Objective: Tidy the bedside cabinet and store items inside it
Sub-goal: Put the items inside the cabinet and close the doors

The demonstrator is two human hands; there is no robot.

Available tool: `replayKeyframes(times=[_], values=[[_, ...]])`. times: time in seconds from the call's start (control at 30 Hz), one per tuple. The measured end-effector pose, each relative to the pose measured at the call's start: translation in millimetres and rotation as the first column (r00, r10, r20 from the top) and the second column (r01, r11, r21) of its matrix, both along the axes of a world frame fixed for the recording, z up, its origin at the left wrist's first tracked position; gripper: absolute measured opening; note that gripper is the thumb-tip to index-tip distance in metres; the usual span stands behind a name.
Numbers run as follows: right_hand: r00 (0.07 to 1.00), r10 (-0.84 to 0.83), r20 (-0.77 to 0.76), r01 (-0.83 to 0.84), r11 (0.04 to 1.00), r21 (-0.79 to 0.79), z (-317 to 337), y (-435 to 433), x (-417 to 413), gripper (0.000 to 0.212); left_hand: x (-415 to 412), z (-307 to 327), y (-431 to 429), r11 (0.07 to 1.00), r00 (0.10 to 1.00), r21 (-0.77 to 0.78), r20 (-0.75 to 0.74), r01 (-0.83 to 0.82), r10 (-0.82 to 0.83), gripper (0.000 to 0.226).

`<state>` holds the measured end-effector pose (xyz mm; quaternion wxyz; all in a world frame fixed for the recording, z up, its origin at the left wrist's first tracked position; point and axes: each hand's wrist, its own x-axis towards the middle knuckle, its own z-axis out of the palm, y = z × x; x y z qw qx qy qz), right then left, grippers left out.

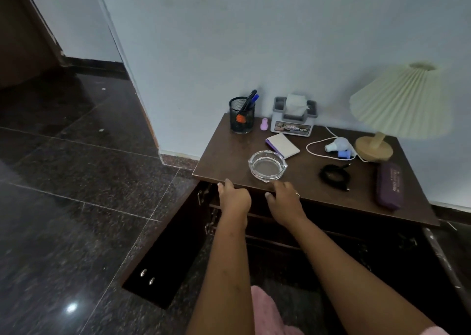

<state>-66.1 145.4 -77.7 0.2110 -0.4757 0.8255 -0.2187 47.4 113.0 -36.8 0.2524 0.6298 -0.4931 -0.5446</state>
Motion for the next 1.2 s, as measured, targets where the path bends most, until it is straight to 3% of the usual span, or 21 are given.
replayKeyframes(times=[0.13,0.2,0.3,0.37,0.47,0.77,0.87,0.97,1.07,1.2], values=[[0.987,-0.144,0.073,0.155,0.972,-0.178,3.1,-16.7,-9.1,0.027,-13.6,-8.9,-3.5,0.997,0.994,0.064,-0.104,-0.039,0.046,0.063],[0.965,-0.213,0.153,0.234,0.963,-0.134,5.0,-26.8,-11.2,0.033,-13.6,-7.9,-12.5,0.995,0.983,0.082,-0.173,-0.055,0.069,0.061],[0.929,-0.346,0.129,0.348,0.937,0.010,7.2,-43.7,-18.2,0.059,-11.9,-4.5,-22.7,0.995,0.973,0.082,-0.221,-0.049,0.066,0.056],[0.912,-0.399,0.097,0.392,0.916,0.090,7.5,-52.6,-23.7,0.057,-9.7,-8.9,-26.9,0.990,0.965,0.133,-0.248,-0.046,0.079,0.053],[0.918,-0.381,0.106,0.368,0.921,0.126,1.9,-60.0,-28.5,0.038,-2.9,-16.9,-36.2,0.974,0.949,0.216,-0.285,-0.069,0.130,0.048],[0.981,-0.045,0.189,0.037,0.998,0.047,-8.1,-40.5,-9.1,0.029,18.3,-16.7,-36.0,0.939,0.922,0.343,-0.366,0.009,0.125,0.033],[0.956,0.028,0.291,-0.023,1.000,-0.020,-15.5,-22.0,15.0,0.026,32.3,-24.3,-35.2,0.940,0.955,0.340,-0.279,0.001,0.100,0.028],[0.907,0.043,0.418,-0.033,0.999,-0.031,-24.7,-8.1,38.6,0.024,47.7,-40.5,-36.0,0.946,0.995,0.322,-0.082,-0.020,0.049,0.033],[0.800,-0.025,0.599,-0.019,0.997,0.068,-38.2,-2.0,55.7,0.020,57.4,-66.2,-37.4,0.942,0.997,0.334,0.070,-0.042,0.020,0.040],[0.728,-0.157,0.667,0.045,0.982,0.183,-63.8,-5.4,58.9,0.016,53.7,-112.1,-48.0,0.916,0.991,0.393,0.128,-0.085,0.036,0.035]])
